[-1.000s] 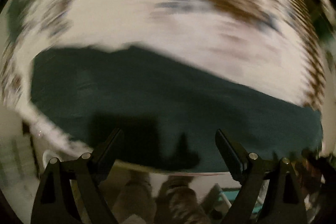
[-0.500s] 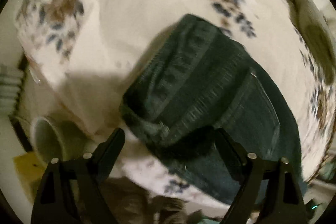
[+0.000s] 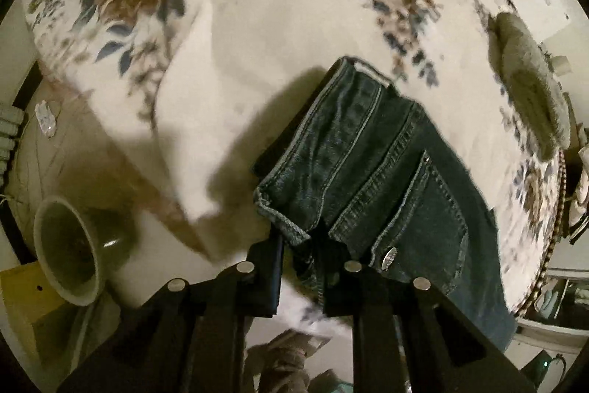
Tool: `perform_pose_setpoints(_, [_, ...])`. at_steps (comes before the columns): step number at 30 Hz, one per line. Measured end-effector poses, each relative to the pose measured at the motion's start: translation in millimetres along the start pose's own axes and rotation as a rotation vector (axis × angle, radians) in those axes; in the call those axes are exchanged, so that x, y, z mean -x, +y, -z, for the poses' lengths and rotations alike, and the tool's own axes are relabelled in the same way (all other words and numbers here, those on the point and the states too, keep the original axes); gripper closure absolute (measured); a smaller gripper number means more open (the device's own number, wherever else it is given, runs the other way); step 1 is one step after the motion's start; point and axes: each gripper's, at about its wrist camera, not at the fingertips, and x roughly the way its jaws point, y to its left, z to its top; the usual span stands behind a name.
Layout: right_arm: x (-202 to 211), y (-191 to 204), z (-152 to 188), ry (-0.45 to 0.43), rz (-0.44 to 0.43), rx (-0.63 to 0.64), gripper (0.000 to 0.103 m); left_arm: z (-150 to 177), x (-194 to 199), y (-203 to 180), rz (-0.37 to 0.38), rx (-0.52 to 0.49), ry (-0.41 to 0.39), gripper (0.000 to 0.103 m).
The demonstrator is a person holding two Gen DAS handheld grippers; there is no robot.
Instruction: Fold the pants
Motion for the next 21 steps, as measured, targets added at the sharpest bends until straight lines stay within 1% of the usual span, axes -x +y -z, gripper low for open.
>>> perform_pose_setpoints(3, [-1, -12, -9, 0.029, 0.032, 0.008, 0.096, 3, -19, 6, -0.027, 0.012, 0.055, 0.089])
perform_pose_setpoints(4, [-10, -17, -9, 0.047, 0.050, 0.005, 0.096, 2, -24, 9, -0.036, 0.017, 0.072, 0.085])
perform_pose_setpoints(6, [-25, -19, -16, 0.083, 0.070, 0.006, 0.093, -1, -22, 10, -0.034, 0.037, 0.098, 0.082])
perform_pose_setpoints(7, [-34, -18, -21, 0.116, 0.093, 0.018, 0.090, -2, -14, 8, -0.047, 0.033, 0.108, 0.075])
perform_pose_setpoints(8, [-38, -13, -27, 0.145, 0.105, 0.037, 0.084, -2, -7, 5, -0.072, 0.018, 0.107, 0.071])
perform_pose_setpoints(9, [-37, -8, -30, 0.172, 0.119, 0.066, 0.071, -1, 7, -4, -0.115, -0.031, 0.086, 0.071])
perform_pose_setpoints(10, [-31, 1, -33, 0.192, 0.138, 0.115, 0.063, 0, 21, -17, -0.143, -0.079, 0.058, 0.060])
perform_pose_setpoints(11, [-24, 11, -34, 0.202, 0.150, 0.163, 0.053, 0, 30, -29, -0.165, -0.117, 0.034, 0.025])
perform_pose_setpoints(12, [-12, 25, -34, 0.215, 0.131, 0.221, 0.050, -1, 39, -46, -0.190, -0.172, 0.004, 0.010])
perform_pose_setpoints(13, [-6, 36, -36, 0.224, 0.125, 0.261, 0.050, -3, 45, -64, -0.207, -0.231, -0.032, 0.004])
perform_pose_setpoints(15, [5, 65, -40, 0.238, 0.135, 0.363, 0.050, -8, 45, -95, -0.238, -0.322, -0.083, 0.004])
perform_pose_setpoints(16, [6, 82, -46, 0.246, 0.132, 0.406, 0.050, -15, 37, -116, -0.265, -0.366, -0.099, 0.004])
perform_pose_setpoints(19, [-4, 130, -70, 0.256, 0.093, 0.474, 0.050, -32, 12, -148, -0.258, -0.403, -0.070, 0.004])
perform_pose_setpoints(20, [-12, 146, -82, 0.261, 0.087, 0.487, 0.050, -37, 1, -159, -0.275, -0.434, -0.066, 0.004])
perform_pose_setpoints(21, [-19, 161, -92, 0.259, 0.091, 0.497, 0.050, -38, -6, -162, -0.301, -0.463, -0.070, 0.004])
